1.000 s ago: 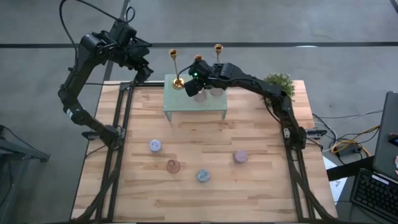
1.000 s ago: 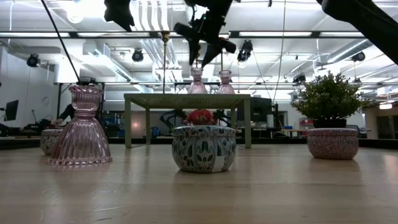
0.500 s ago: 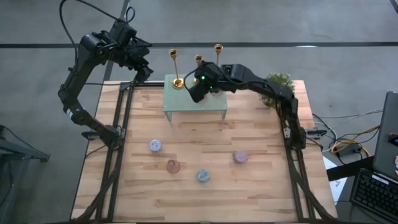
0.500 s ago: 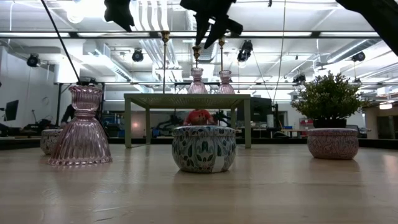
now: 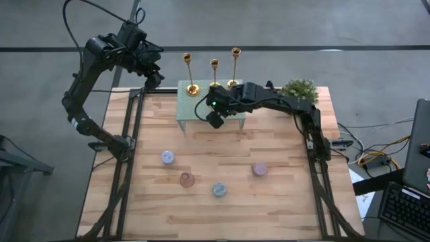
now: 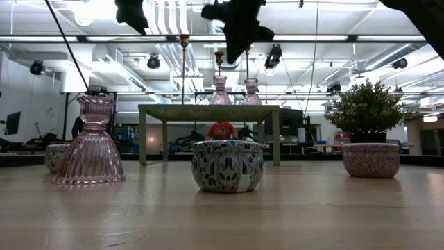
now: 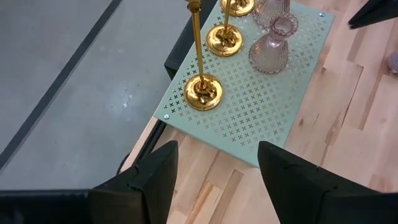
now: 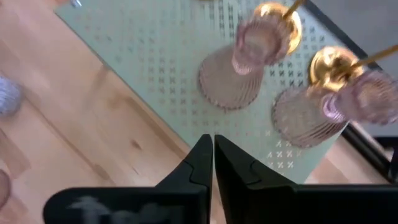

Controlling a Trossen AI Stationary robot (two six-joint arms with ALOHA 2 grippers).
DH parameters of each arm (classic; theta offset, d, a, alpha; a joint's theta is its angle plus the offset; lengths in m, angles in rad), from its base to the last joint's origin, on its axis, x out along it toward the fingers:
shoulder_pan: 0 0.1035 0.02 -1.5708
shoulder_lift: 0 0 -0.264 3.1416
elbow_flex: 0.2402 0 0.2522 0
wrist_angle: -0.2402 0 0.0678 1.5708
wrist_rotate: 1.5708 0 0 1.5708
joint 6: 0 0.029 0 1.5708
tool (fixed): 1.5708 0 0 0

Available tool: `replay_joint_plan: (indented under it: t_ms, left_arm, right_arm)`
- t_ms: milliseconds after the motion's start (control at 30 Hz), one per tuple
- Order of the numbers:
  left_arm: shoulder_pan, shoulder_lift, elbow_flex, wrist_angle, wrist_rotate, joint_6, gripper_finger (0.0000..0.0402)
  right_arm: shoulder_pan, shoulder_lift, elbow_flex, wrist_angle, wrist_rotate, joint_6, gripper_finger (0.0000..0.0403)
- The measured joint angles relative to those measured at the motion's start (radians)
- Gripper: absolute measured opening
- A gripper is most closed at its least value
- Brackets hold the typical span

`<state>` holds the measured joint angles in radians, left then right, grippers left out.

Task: Pick & Place candle stick holders
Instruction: Put the right glass candle holder on the shelf

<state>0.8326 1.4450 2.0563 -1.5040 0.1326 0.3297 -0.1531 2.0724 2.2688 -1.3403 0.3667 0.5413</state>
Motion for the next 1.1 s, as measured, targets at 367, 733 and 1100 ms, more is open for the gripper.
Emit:
replay_joint_plan:
  t_ms: [367,733,1100]
  left_arm:
    - [0.000,-0.020,0.000,0.000,0.000,0.008,0.0225]
    - [0.000,-0.023,0.000,0.002,0.000,0.008,0.0225]
    - [0.000,-0.023,0.000,0.009,0.000,0.013,0.0225]
  right_arm:
    - [0.014,-0.011,-0.162,0.162,0.011,0.039,0.0008]
    - [0.021,-0.031,-0.270,0.240,0.054,0.193,0.0008]
    - [0.073,-0.040,-0.351,0.314,0.203,0.166,0.0008]
